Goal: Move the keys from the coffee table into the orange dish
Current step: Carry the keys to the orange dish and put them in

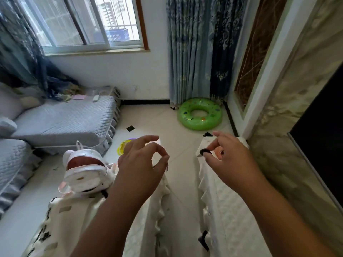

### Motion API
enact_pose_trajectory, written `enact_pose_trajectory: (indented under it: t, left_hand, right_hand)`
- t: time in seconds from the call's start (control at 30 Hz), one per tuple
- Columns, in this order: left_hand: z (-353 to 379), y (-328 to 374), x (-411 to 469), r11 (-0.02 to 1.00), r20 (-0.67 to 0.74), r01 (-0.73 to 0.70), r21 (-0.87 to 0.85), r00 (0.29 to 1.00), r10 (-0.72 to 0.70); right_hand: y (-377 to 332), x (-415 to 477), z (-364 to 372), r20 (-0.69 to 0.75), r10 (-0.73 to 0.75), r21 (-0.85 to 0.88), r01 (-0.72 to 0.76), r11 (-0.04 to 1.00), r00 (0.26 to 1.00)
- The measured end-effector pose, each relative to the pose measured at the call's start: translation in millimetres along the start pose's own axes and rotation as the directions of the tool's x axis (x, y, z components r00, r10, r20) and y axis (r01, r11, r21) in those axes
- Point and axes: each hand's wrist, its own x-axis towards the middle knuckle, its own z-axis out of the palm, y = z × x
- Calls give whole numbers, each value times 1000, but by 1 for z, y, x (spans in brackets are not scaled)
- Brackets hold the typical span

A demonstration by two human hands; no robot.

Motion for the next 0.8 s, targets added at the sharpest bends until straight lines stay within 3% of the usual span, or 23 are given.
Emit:
enact_pose_trajectory:
  t: [0.5, 0.8]
  left_hand:
    - [84, -23, 195, 988, 100, -143, -63, 984, 148]
    - [113, -52, 324, 978, 185, -191, -80, 962, 203]
  right_hand:
    - [51, 160, 0, -104, 123, -102, -134, 986, 987]
    - [61, 267, 37, -141, 157, -91, -171, 981, 977]
